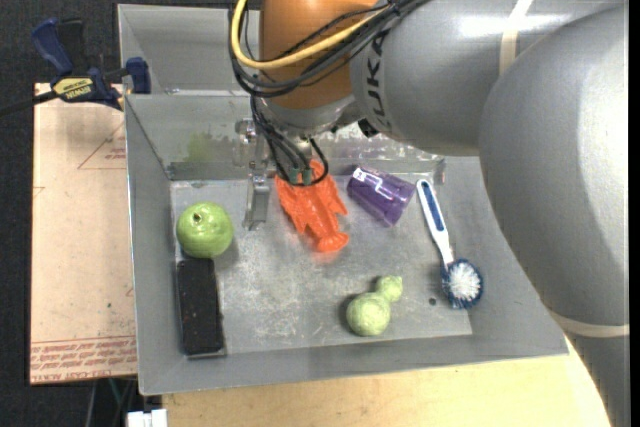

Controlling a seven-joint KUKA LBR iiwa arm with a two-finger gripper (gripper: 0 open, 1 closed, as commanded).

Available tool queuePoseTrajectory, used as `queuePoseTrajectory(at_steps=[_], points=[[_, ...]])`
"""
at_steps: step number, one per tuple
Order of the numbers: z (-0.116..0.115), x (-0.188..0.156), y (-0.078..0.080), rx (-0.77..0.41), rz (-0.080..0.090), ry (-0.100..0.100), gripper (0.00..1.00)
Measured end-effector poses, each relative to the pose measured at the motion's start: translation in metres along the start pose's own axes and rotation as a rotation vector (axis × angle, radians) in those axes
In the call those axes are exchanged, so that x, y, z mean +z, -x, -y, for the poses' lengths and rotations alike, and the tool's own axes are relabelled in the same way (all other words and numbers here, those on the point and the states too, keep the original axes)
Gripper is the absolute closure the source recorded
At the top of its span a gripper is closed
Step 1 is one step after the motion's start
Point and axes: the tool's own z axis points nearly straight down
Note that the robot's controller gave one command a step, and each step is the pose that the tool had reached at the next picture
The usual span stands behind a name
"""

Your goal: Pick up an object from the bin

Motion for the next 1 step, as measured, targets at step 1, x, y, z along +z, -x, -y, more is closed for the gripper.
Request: queuePoseTrajectory(at_steps=[1], points=[[0.0000,0.0000,0.0000,0.000,0.000,0.000,0.00]])
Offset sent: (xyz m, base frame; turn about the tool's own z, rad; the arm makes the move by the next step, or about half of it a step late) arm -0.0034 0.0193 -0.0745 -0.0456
